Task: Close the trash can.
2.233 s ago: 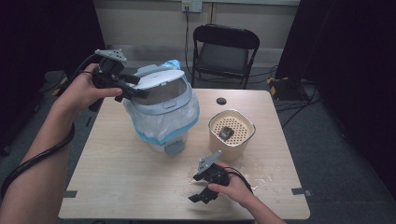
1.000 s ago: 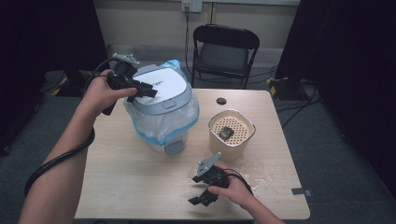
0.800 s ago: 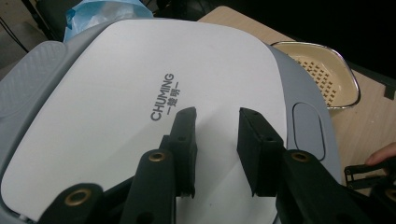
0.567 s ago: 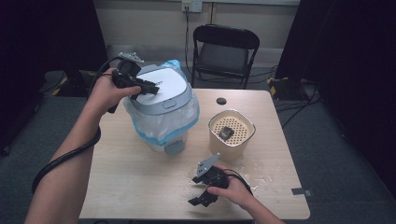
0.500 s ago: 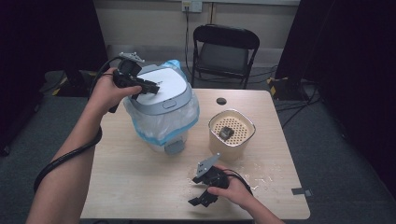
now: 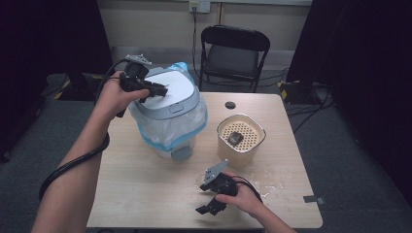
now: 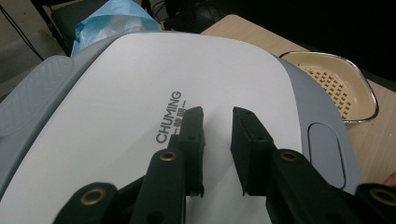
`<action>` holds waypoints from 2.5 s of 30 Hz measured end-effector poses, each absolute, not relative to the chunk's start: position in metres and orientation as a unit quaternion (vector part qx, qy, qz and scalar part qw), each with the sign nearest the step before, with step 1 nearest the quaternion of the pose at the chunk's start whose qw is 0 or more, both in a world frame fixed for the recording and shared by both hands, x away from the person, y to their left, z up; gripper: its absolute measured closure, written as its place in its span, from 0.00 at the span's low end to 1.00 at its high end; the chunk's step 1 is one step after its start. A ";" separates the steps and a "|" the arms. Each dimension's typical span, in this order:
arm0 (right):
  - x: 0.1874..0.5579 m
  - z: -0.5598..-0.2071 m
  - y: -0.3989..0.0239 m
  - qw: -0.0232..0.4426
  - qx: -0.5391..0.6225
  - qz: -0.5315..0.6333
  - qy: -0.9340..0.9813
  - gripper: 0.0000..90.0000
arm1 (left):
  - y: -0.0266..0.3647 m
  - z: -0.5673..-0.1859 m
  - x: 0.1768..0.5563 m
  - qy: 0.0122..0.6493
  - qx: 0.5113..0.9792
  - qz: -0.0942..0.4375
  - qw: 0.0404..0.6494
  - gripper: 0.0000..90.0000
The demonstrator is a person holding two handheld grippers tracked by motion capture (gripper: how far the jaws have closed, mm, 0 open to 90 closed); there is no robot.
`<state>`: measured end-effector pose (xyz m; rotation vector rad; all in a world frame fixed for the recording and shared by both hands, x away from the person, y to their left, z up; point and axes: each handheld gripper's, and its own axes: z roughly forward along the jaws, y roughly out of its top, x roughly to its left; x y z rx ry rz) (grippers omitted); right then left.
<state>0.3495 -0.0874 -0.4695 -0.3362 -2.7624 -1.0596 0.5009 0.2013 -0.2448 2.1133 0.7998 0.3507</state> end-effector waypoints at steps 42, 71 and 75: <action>0.352 -0.472 -0.082 0.078 -0.111 -0.357 -0.924 0.17 | 0.214 -0.235 0.467 0.327 0.838 0.122 0.420 0.18; 0.352 -0.471 -0.082 0.066 -0.117 -0.354 -0.926 0.17 | 0.269 -0.257 0.416 0.333 0.839 0.091 0.422 0.18; 0.351 -0.472 -0.083 0.065 -0.117 -0.352 -0.927 0.17 | 0.275 -0.266 0.409 0.333 0.840 0.086 0.420 0.18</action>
